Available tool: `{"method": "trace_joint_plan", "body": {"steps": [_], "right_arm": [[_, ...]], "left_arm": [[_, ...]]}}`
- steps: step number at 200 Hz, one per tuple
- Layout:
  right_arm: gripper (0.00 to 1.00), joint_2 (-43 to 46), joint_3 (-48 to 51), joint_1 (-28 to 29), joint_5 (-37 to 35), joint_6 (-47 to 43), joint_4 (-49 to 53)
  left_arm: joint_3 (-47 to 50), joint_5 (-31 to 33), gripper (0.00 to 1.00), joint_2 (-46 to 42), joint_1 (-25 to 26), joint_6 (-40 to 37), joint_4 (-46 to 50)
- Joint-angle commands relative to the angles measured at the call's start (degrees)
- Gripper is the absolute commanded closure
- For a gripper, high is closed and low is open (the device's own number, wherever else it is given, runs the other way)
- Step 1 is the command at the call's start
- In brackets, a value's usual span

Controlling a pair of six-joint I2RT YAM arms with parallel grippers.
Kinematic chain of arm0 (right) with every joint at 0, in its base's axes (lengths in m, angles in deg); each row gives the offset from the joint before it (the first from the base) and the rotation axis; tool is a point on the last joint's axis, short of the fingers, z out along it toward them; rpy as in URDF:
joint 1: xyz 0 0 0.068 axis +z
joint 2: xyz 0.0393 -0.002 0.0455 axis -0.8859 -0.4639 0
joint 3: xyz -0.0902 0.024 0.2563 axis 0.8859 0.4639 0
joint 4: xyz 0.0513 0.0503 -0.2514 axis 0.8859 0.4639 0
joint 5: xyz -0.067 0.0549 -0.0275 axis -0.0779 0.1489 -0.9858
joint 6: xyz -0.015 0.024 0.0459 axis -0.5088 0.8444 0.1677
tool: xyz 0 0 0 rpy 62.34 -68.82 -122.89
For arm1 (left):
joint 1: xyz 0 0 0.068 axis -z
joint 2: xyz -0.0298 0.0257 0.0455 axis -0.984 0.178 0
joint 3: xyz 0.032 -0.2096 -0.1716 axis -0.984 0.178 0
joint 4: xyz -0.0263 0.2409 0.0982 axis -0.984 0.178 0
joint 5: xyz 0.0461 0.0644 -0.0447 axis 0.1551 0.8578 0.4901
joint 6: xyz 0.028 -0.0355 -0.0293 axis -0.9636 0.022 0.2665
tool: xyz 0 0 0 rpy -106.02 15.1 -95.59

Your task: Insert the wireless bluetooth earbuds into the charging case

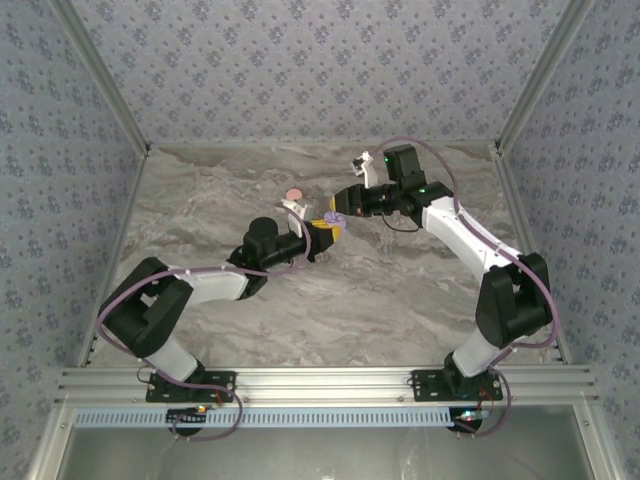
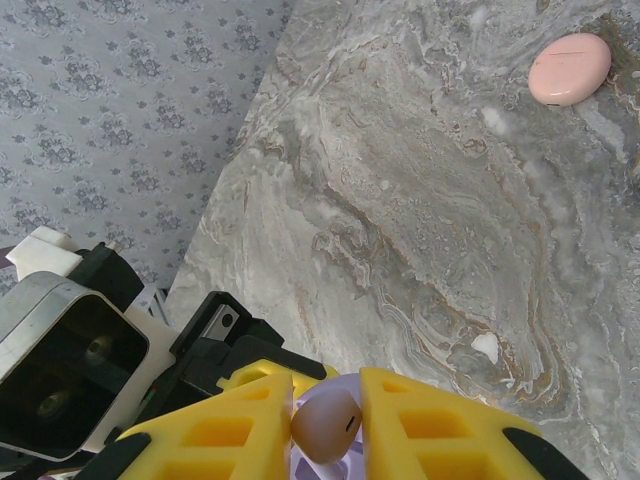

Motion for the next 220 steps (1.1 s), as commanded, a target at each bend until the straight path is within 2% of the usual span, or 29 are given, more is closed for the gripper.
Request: {"method": "trace_joint_plan", "body": {"steps": [1,220], "right_arm": [[0.77,1.7,-1.5,0.4,-0.3,-1.1,1.3],[0.77,2.0,-1.8,1.3,0.1,-5.8,7.1]], "left_arm": [[-2.1,-1.1,0.87,-2.1,0.4,0.4,-1.6],[-2.2,2.2,0.88,-3.5,0.3,0.9,-0.1]]}}
